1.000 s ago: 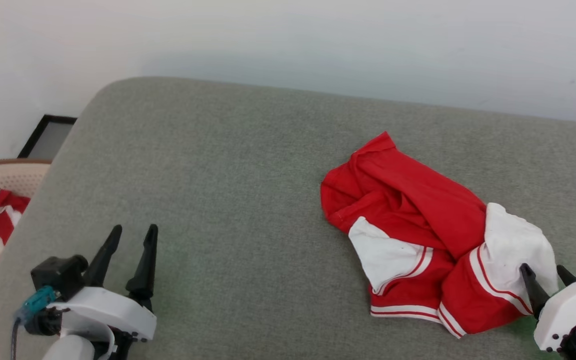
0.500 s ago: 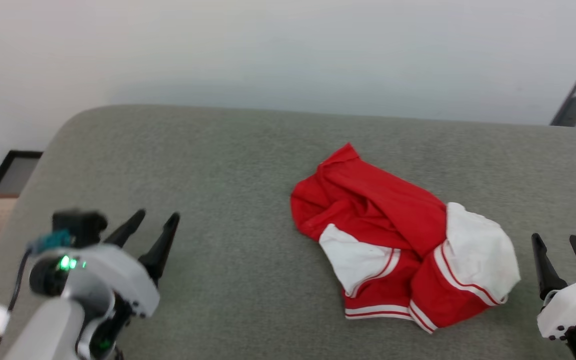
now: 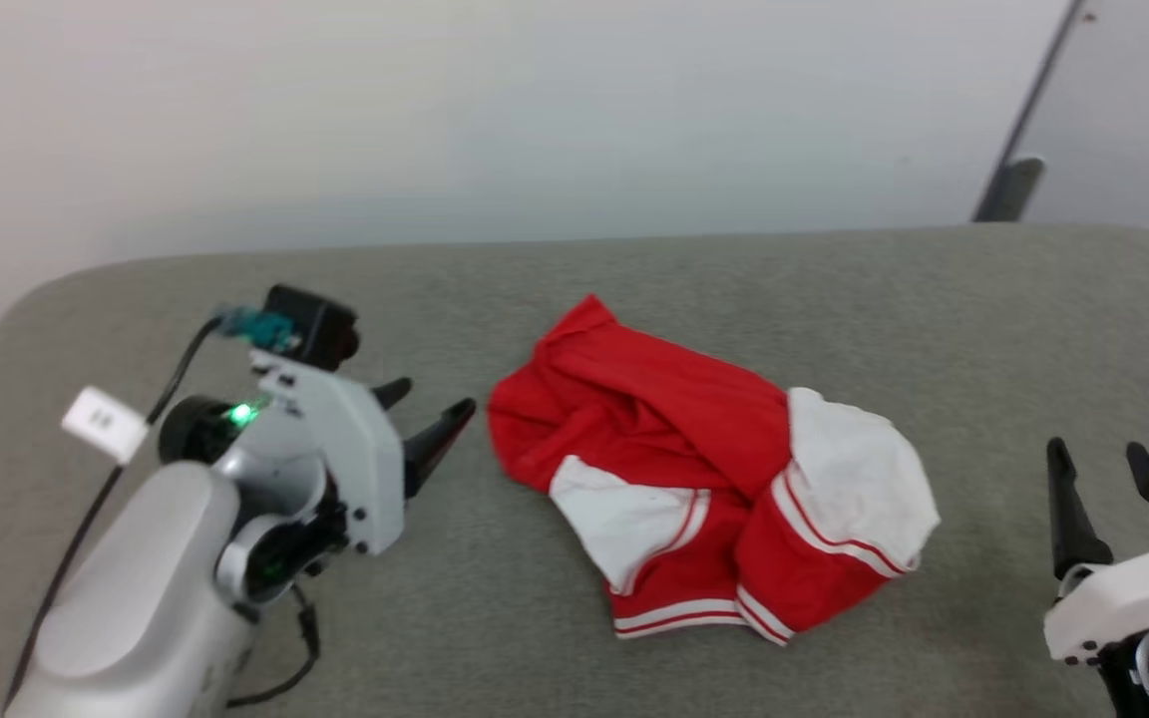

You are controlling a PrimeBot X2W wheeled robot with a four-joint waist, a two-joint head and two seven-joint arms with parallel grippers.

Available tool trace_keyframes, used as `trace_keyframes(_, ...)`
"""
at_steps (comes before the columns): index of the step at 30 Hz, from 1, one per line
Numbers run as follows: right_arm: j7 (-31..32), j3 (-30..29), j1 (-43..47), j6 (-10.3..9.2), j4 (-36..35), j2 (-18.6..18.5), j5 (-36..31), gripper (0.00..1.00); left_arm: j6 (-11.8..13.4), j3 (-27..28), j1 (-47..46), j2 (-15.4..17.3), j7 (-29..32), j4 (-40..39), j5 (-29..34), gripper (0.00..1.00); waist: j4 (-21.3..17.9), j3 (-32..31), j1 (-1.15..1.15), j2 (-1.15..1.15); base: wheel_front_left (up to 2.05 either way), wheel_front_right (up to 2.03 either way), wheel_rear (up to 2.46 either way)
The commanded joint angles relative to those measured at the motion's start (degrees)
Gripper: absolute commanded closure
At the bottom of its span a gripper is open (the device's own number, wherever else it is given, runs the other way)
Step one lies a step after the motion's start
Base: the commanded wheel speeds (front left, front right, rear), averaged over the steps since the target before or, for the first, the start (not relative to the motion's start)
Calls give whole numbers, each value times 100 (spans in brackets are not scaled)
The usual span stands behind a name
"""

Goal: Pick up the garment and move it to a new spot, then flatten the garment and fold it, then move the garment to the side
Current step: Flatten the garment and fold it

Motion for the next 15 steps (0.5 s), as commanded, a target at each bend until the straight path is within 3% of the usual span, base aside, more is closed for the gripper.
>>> trace_keyframes(1, -25, 25, -109, -8, -5, 28, -37, 0, -19, -81, -139, -66, 174, 44, -100, 0, -291, 93, 0, 0, 0, 0, 0)
trace_keyframes(7, -85, 111, -249, -8, 88, 91, -35, 0, -26, -350, -359, -198, 812, 272, -340, 0, -629, 245, 0, 0, 0, 0, 0)
trace_keyframes(15, -146, 141, -370, -8, 221, 123, -18, 0, 371, -472, -343, -372, 1576, 644, -612, 0, -869, 428, 0, 0, 0, 0, 0)
